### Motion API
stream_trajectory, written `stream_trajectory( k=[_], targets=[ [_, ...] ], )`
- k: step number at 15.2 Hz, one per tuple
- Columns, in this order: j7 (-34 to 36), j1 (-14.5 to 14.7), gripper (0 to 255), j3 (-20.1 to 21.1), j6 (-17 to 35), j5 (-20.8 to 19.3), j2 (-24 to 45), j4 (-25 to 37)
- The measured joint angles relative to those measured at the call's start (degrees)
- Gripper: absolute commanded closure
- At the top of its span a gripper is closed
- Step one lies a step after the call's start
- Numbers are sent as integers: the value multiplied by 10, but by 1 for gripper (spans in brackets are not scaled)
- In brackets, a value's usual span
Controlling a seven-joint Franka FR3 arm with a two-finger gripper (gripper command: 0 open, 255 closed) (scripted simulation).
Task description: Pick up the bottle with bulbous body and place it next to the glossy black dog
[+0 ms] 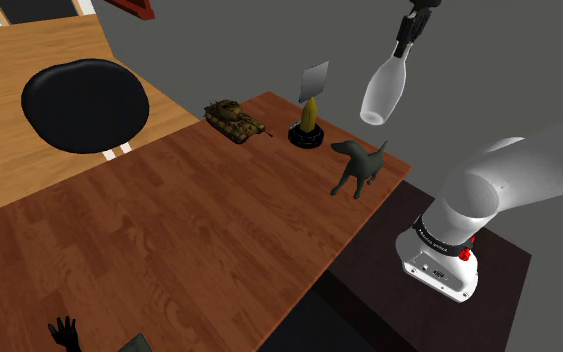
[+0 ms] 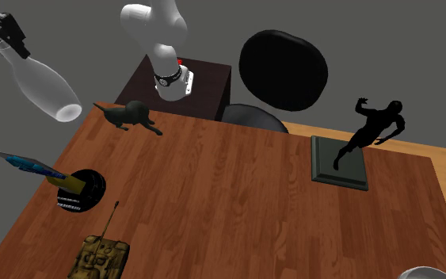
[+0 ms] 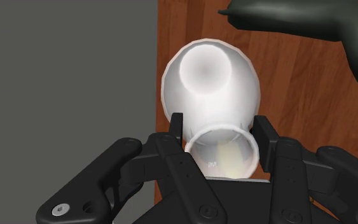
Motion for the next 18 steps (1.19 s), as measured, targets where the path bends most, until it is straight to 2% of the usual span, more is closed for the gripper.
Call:
stream_trajectory(
  k=[18],
  targets=[
    [2,-6,255,-13,138,-12,-5,-143]
  ],
)
